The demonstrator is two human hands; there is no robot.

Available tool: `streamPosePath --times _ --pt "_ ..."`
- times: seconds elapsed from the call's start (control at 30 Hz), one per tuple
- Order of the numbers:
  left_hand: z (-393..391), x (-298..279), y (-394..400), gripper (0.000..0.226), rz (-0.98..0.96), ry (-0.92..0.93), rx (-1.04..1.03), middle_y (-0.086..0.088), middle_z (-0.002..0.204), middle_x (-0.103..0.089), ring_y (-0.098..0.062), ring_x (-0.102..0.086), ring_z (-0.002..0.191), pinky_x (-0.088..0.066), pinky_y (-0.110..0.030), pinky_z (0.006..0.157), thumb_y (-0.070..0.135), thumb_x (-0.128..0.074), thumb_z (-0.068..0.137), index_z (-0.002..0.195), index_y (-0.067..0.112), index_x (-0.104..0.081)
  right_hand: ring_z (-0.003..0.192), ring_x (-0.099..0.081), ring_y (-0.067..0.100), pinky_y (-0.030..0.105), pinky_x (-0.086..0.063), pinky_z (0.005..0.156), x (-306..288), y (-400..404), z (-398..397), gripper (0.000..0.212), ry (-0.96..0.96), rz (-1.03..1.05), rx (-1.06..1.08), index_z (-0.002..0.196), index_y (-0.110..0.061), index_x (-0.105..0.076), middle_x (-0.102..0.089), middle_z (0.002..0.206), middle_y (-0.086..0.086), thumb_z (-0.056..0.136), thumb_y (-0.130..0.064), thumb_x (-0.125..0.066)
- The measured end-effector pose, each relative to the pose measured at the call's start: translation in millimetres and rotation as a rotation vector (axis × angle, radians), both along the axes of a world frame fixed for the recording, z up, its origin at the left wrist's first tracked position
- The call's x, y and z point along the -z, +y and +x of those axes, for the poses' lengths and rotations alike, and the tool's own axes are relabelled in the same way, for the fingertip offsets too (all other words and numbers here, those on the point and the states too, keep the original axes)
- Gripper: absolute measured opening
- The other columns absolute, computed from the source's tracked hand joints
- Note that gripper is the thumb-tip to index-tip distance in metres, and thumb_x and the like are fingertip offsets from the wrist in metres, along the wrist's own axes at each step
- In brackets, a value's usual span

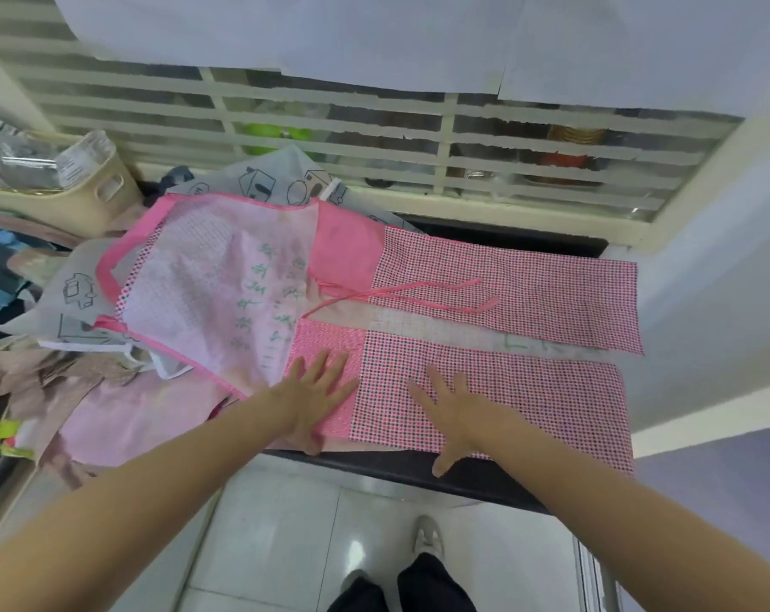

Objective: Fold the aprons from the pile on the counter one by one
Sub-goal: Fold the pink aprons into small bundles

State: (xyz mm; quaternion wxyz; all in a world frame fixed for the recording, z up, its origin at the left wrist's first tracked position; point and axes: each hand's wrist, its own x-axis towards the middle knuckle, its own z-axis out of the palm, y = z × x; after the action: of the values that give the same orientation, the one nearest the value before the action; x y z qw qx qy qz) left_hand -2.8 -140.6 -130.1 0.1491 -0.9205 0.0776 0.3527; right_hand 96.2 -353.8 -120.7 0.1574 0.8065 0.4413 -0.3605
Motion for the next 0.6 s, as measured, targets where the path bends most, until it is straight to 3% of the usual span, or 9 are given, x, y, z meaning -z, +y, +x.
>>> streamPosePath --times 0.1,0.2,0.27,0.33,0.4,0.47,0.53,0.6 --pt "-10.3 -6.7 5.8 0.072 0.093 -0.086 0.026 -0.021 0.153 0.023 -0.041 0.010 0.142 -0.006 -0.055 0.115 0.025 -0.038 0.100 0.149 0.010 0.013 0.139 0.014 0.050 0.064 -0.011 0.110 12.0 -6.8 -12.9 0.116 -0.077 0.017 0.015 0.147 -0.018 0.023 0.031 0.152 0.015 0.081 -0.045 -0.068" --pt "-9.8 -16.7 25.9 0.049 -0.118 -0.146 -0.104 -0.007 0.158 -0.008 -0.024 -0.015 0.145 -0.015 -0.037 0.116 0.016 -0.035 0.100 0.148 0.018 -0.026 0.141 0.009 0.046 0.060 -0.012 0.112 18.0 -21.9 -18.7 0.103 -0.177 0.076 0.081 0.149 -0.017 0.018 0.024 0.154 0.015 0.087 -0.044 -0.059" --pt "-5.8 -33.0 41.2 0.040 -0.339 -0.158 -0.295 -0.005 0.145 -0.044 -0.020 -0.043 0.131 -0.031 -0.027 0.105 0.010 -0.043 0.095 0.134 0.017 -0.052 0.143 -0.001 0.045 0.058 -0.015 0.113 18.1 -33.4 -21.3 0.091 -0.317 0.055 0.144 0.150 -0.012 0.010 0.014 0.156 0.018 0.091 -0.035 -0.056" --pt "-1.8 -52.5 54.8 0.031 -0.393 -0.143 -0.401 -0.008 0.124 -0.062 -0.022 -0.056 0.112 -0.039 -0.024 0.091 0.009 -0.049 0.092 0.119 0.012 -0.063 0.142 -0.011 0.044 0.057 -0.018 0.112 9.4 -42.1 -21.0 0.079 -0.451 -0.019 0.214 0.150 -0.006 -0.004 -0.001 0.157 0.020 0.093 -0.025 -0.055" --pt "4.0 -71.8 62.2 0.027 -0.338 -0.068 -0.438 -0.011 0.117 -0.064 -0.024 -0.058 0.104 -0.041 -0.026 0.085 0.012 -0.050 0.092 0.115 0.008 -0.064 0.137 -0.031 0.036 0.051 -0.025 0.111 -7.3 -47.5 -15.0 0.056 -0.480 -0.059 0.249 0.143 -0.006 -0.028 -0.027 0.150 0.018 0.095 -0.020 -0.052" --pt "7.1 -88.5 65.9 0.030 -0.247 0.070 -0.484 -0.013 0.115 -0.062 -0.025 -0.057 0.099 -0.042 -0.027 0.080 0.008 -0.046 0.092 0.118 0.003 -0.060 0.122 -0.049 0.026 0.038 -0.038 0.104 -26.0 -51.3 -3.6 0.033 -0.383 -0.075 0.287 0.129 -0.008 -0.048 -0.051 0.134 0.010 0.097 -0.015 -0.047" --pt "9.9 -103.1 72.1 0.032 -0.195 0.205 -0.590 -0.017 0.114 -0.059 -0.027 -0.057 0.100 -0.046 -0.027 0.079 0.004 -0.046 0.091 0.121 -0.004 -0.055 0.118 -0.053 0.027 0.033 -0.043 0.096 -44.6 -54.1 4.4 0.032 -0.221 -0.099 0.358 0.126 -0.004 -0.052 -0.054 0.130 0.010 0.096 -0.012 -0.047" --pt "13.9 -119.4 75.8 0.035 -0.207 0.279 -0.710 -0.024 0.127 -0.053 -0.036 -0.055 0.115 -0.049 -0.035 0.087 0.000 -0.050 0.091 0.125 -0.007 -0.051 0.120 -0.052 0.028 0.031 -0.047 0.090 -64.4 -56.6 7.8 0.038 -0.033 -0.164 0.415 0.130 -0.002 -0.049 -0.051 0.133 0.012 0.093 -0.007 -0.054"
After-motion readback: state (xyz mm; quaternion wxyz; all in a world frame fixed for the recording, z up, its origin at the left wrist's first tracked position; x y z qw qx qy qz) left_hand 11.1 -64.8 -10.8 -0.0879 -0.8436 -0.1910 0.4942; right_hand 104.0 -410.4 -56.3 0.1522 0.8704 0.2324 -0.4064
